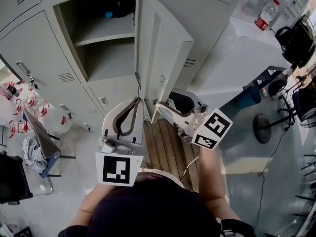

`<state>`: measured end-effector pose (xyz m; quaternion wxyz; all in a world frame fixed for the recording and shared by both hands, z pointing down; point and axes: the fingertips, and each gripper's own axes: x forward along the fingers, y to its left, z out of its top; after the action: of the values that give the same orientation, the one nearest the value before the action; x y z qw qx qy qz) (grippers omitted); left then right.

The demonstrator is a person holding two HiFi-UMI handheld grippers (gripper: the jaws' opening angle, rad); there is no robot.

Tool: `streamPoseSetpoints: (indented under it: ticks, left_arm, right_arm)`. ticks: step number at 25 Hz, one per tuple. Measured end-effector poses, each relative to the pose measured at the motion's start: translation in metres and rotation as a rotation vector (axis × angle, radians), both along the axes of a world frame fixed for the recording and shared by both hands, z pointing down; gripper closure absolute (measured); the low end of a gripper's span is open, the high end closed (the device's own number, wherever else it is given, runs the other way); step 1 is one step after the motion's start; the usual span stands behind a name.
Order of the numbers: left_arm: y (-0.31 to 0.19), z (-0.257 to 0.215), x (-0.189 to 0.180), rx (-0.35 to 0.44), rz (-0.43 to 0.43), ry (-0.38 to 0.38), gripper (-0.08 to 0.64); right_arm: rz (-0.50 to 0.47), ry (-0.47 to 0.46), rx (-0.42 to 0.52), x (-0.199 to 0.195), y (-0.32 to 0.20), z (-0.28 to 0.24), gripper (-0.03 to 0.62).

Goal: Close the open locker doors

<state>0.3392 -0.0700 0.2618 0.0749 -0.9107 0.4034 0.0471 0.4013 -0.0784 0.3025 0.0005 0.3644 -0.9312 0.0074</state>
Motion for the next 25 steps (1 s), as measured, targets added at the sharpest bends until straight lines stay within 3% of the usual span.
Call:
streamPoseSetpoints:
  ticks: [10, 18, 25]
  left_arm:
    - [-0.005, 0.000, -0.011, 0.005, -0.040, -0.016, 0.557]
    - [-0.014, 0.002, -0.043, -0.008, -0.109, -0.018, 0.557]
    - [-0.027, 0.002, -0.064, -0.013, -0.112, -0.017, 0.557]
  right_arm:
    - [-0.040, 0.019, 0.019, -0.026, -0.003, 0.000, 0.451]
    - [-0.025, 0.017, 0.033, -0.063, -0.009, 0.000, 0.453]
    - [-0.007, 0.019, 0.033, -0.095, -0.020, 0.000, 0.456]
